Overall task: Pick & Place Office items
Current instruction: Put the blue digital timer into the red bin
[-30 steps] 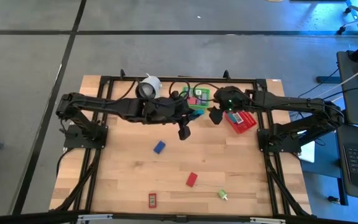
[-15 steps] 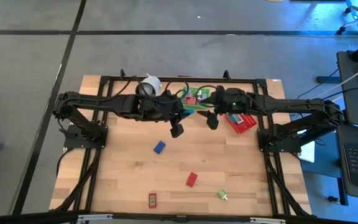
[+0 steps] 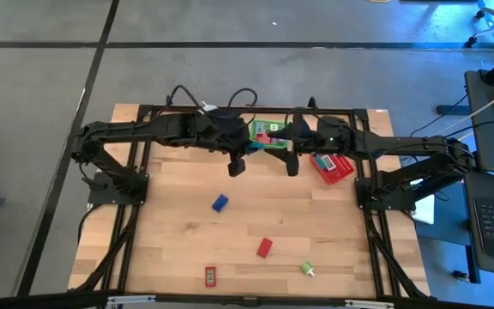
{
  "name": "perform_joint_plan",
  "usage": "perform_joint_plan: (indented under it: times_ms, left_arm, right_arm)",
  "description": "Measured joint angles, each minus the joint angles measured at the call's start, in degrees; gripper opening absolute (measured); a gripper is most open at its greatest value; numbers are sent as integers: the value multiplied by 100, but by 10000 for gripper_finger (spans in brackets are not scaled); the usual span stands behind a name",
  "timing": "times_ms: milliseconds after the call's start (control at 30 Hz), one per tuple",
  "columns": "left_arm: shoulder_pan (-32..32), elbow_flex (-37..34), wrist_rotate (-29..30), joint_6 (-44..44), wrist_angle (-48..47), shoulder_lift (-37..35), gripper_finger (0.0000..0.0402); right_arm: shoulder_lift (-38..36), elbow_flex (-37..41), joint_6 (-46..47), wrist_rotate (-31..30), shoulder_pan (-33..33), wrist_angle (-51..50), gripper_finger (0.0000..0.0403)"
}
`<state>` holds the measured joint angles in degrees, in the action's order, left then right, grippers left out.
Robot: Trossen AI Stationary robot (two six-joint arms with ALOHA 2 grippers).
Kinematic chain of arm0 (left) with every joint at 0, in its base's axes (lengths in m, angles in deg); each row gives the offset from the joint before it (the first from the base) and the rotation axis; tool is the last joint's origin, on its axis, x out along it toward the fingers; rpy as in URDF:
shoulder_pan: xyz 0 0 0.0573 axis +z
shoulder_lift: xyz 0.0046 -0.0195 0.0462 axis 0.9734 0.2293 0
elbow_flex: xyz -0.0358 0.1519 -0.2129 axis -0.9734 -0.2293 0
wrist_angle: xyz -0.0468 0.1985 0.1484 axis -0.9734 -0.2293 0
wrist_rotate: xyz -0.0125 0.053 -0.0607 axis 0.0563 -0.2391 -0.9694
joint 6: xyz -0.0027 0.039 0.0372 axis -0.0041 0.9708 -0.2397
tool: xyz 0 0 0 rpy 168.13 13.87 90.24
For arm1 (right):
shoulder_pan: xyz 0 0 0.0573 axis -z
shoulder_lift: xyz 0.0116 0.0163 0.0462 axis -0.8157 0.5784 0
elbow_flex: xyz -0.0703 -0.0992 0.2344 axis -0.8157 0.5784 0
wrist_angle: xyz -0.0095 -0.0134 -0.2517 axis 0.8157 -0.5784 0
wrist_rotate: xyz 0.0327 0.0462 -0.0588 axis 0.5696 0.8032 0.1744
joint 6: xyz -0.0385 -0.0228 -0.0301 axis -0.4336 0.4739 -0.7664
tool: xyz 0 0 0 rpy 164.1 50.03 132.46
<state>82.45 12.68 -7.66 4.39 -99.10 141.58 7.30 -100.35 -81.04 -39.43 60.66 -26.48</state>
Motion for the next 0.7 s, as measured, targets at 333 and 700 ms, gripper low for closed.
perform_joint_plan:
  times_ms: [333, 700]
  left_arm:
    - [123, 0, -369, 473, 485, 57, 54]
    - [121, -2, -624, 566, 1018, 144, 54]
  right_arm:
    - [-2, -2, 274, 216, 0, 294, 260]
    - [-3, -2, 274, 276, 0, 726, 260]
